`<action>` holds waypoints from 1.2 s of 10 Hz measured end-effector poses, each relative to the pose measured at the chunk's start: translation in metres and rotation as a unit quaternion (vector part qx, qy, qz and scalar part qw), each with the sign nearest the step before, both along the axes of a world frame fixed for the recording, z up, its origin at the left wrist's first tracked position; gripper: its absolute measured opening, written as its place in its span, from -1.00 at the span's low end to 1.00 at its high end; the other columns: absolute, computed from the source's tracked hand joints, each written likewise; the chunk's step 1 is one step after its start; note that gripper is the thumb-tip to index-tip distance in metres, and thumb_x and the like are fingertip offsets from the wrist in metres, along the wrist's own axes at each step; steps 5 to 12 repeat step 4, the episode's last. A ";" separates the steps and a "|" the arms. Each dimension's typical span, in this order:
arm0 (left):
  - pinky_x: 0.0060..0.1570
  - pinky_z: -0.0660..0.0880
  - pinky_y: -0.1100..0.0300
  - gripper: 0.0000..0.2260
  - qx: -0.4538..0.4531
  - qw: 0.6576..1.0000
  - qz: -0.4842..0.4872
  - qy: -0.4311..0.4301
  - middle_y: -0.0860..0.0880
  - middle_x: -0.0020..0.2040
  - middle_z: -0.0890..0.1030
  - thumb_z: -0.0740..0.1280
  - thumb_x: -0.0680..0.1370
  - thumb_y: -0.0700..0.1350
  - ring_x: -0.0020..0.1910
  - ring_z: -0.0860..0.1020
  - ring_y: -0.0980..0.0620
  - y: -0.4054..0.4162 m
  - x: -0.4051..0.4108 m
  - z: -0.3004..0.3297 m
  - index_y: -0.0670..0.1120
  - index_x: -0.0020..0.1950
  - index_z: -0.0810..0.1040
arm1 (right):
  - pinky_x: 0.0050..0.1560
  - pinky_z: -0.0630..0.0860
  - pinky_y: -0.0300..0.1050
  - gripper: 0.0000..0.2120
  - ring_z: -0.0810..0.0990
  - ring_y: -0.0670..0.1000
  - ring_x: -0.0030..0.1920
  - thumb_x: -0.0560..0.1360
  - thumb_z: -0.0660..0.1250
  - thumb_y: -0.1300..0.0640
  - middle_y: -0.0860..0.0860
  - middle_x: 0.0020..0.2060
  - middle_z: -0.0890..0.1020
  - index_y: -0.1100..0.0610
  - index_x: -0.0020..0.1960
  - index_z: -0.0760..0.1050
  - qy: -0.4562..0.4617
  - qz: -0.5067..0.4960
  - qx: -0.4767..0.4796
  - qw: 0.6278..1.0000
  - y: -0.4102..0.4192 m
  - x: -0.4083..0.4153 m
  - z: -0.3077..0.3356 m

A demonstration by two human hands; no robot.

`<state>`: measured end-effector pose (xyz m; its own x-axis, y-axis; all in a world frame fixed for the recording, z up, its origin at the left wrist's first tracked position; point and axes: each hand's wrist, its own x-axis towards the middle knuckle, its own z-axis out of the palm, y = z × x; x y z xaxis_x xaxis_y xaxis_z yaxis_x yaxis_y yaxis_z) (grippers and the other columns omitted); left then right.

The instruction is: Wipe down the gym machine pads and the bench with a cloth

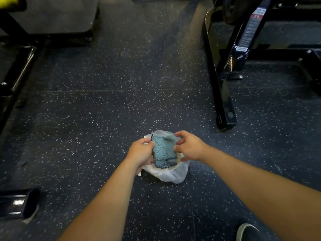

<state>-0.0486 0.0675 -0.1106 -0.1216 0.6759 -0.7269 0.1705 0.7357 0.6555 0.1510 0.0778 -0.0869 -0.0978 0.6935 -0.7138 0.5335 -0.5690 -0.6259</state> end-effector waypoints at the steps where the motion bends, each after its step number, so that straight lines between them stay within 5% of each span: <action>1: 0.01 0.68 -0.02 -0.73 0.006 0.999 -0.019 0.043 -0.02 0.21 0.61 0.33 0.63 -0.05 0.13 0.62 -0.01 -0.003 -0.005 -0.001 0.03 0.33 0.55 | 0.04 0.68 0.26 -0.42 0.67 0.22 0.10 0.59 0.39 0.23 -0.05 -0.07 0.55 0.01 0.55 0.30 -0.045 0.032 -0.010 0.998 -0.002 0.003 -0.003; 4: 0.16 0.64 -0.09 -0.83 0.016 1.000 -0.008 -0.003 0.03 0.14 0.66 0.29 0.67 -0.04 0.10 0.66 0.03 -0.002 -0.002 0.009 0.05 0.23 0.59 | 0.05 0.69 0.19 -0.44 0.64 0.11 0.05 0.59 0.40 0.21 0.00 0.04 0.60 0.02 0.54 0.34 0.015 -0.001 -0.016 1.000 0.001 -0.008 -0.002; 12: 0.16 0.64 -0.09 -0.83 0.016 1.000 -0.008 -0.003 0.03 0.14 0.66 0.29 0.67 -0.04 0.10 0.66 0.03 -0.002 -0.002 0.009 0.05 0.23 0.59 | 0.05 0.69 0.19 -0.44 0.64 0.11 0.05 0.59 0.40 0.21 0.00 0.04 0.60 0.02 0.54 0.34 0.015 -0.001 -0.016 1.000 0.001 -0.008 -0.002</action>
